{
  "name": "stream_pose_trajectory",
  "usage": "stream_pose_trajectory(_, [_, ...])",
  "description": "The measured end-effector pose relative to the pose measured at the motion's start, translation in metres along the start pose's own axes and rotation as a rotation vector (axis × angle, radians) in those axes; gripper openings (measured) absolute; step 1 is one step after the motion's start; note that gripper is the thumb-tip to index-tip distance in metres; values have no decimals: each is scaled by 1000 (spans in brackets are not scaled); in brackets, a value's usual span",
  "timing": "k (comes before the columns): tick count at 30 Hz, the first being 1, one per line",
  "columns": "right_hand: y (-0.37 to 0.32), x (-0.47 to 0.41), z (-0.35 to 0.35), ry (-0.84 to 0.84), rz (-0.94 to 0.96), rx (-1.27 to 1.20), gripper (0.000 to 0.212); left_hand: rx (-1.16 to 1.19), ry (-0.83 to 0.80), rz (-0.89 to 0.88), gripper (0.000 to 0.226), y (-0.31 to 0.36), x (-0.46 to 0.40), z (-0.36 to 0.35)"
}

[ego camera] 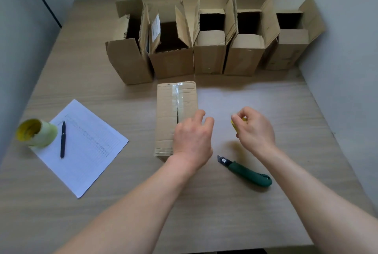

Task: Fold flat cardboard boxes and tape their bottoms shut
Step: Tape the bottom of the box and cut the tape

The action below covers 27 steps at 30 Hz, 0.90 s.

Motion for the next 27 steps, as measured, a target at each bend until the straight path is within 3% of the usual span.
stream_pose_trajectory(3, [-8,12,-5,79,38,-120,27,32,-36,4,35,7,-3,5])
stream_pose_trajectory(5, [-15,19,-11,141,52,-232,26,207,-27,108,32,-6,-4,8])
stream_pose_trajectory(7, [-23,27,-19,205,49,-325,24,412,112,187,34,-21,1,22])
stream_pose_trajectory(9, [-31,35,-30,259,48,-368,23,280,267,265,43,-34,17,32])
stream_pose_trajectory(10, [-35,40,-37,286,49,-373,22,180,254,333,51,-40,25,28])
stream_pose_trajectory(13, [-45,52,-63,308,30,-358,16,124,-31,506,64,-52,49,-5])
stream_pose_trajectory(18, [-43,53,-94,321,-125,-413,9,164,68,447,48,-59,47,-17])
stream_pose_trajectory(21, [-43,49,-94,329,-125,-464,10,195,58,471,49,-64,44,-21])
stream_pose_trajectory(27, [-41,48,-94,276,-160,-494,9,170,-165,420,73,-64,40,-26])
Point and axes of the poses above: each hand's wrist, its own x-axis away from the middle knuckle, its own z-axis out of the back of the hand, y = z × x, the point moved 6 cm from there along -x, towards the middle knuckle, and after that the axes turned 13 degrees about -x, right-handed, at the moved point
